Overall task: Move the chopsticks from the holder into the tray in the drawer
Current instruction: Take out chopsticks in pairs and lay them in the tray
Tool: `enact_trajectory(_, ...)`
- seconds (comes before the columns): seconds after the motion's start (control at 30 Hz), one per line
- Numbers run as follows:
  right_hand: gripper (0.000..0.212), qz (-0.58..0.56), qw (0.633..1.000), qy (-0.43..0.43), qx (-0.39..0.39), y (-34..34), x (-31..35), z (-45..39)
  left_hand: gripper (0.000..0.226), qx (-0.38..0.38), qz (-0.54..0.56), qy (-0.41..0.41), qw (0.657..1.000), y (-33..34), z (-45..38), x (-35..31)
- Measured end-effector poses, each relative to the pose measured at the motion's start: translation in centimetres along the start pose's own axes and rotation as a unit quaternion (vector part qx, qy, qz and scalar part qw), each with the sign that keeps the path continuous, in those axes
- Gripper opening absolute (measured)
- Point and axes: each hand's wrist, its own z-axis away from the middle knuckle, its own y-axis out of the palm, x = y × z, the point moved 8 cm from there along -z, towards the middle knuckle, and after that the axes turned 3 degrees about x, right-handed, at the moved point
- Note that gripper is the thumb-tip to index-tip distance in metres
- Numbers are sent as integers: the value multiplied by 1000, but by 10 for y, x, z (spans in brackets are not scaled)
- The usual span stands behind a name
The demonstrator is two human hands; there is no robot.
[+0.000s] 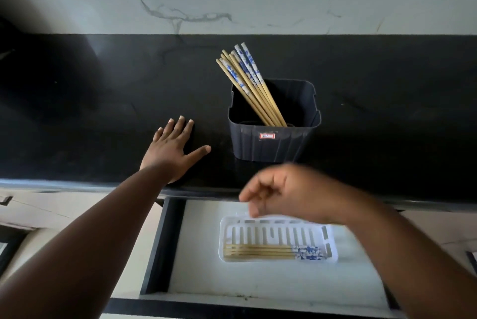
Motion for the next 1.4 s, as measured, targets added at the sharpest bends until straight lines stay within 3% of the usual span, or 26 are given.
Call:
enact_trajectory(0.1, 12, -11, 972, -141, -188, -69, 80, 21, 100, 0, -4, 2, 1000, 1, 0, 0)
enact_trajectory(0.17, 5, 30, 936, -158, -314, -107, 98, 22, 101, 2, -7, 2, 1000, 2, -1, 1)
enact_trajectory(0.23, 4, 116, 906, -124, -388, -128, 101, 5, 100, 3, -8, 2, 1000, 3, -2, 2)
enact_trajectory(0.3, 4, 186, 897, -69, -395, -132, 93, -24, 98, 4, -9, 2, 1000, 4, -3, 3)
enact_trajectory(0.4, 23, 260, 887, 0, -381, -125, 76, -62, 97, 1, -9, 1, 1000, 5, -3, 3)
enact_trajectory(0.57, 20, 347, 843, 12, -412, -116, 79, -81, 97, 0, -1, 2, 1000, 5, -3, 4)
enact_trajectory(0.7, 17, 365, 832, 33, -417, -112, 78, -83, 97, 0, 1, 1, 1000, 5, -3, 4)
enact_trajectory(1.03, 18, 310, 856, 45, -412, -123, 71, -74, 98, 0, 4, -4, 1000, 2, -1, 1)
enact_trajectory(1.2, 26, 218, 906, 27, -363, -133, 62, -60, 97, 0, 6, -7, 1000, -1, 3, -1)
enact_trajectory(1.27, 21, 206, 910, 3, -360, -134, 63, -52, 95, 2, 10, -9, 1000, -2, 4, -3)
enact_trajectory(1.4, 13, 126, 889, -97, -430, -145, 79, -17, 95, -7, 25, -12, 1000, -3, 5, -2)
